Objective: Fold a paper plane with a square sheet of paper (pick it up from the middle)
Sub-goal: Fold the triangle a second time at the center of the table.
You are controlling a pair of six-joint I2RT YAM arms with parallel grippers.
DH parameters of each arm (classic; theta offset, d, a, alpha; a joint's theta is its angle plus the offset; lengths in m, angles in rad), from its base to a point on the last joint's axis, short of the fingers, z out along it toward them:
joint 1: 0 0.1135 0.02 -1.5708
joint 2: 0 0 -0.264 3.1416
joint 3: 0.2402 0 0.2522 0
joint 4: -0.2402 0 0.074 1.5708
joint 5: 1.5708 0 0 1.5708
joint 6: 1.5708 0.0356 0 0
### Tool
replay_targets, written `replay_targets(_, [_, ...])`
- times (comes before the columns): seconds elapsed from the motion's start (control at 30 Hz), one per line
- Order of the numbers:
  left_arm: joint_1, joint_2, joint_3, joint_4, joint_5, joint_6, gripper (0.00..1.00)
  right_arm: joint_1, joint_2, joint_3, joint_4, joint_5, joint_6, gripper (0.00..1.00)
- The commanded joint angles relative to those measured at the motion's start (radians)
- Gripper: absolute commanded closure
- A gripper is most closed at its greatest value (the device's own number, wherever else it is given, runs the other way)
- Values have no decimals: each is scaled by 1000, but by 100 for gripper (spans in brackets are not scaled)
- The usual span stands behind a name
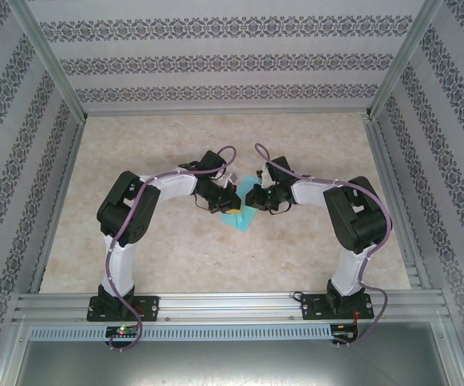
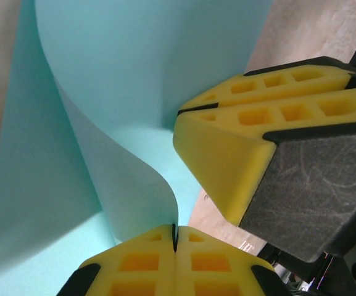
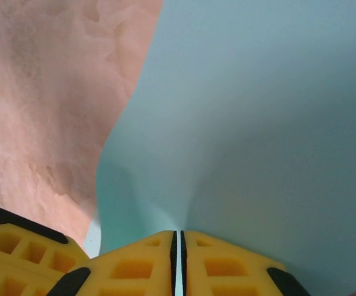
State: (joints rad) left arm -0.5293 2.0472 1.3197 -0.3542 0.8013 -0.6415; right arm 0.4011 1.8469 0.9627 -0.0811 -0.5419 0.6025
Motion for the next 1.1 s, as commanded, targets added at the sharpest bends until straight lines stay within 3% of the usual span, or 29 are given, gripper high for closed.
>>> replay_targets(0.0, [-9,33,16,-10,1,-1,96,-13,-33,-11,13,-20,3,86])
replay_targets(0.3, [-9,36,15,-13,-3,6,96,-57,-26,28,-90,60,-73,86])
replay_targets(1.07, [-14,82,92,-23,10,-10,96,-57,13,49,-118,33,-104,89])
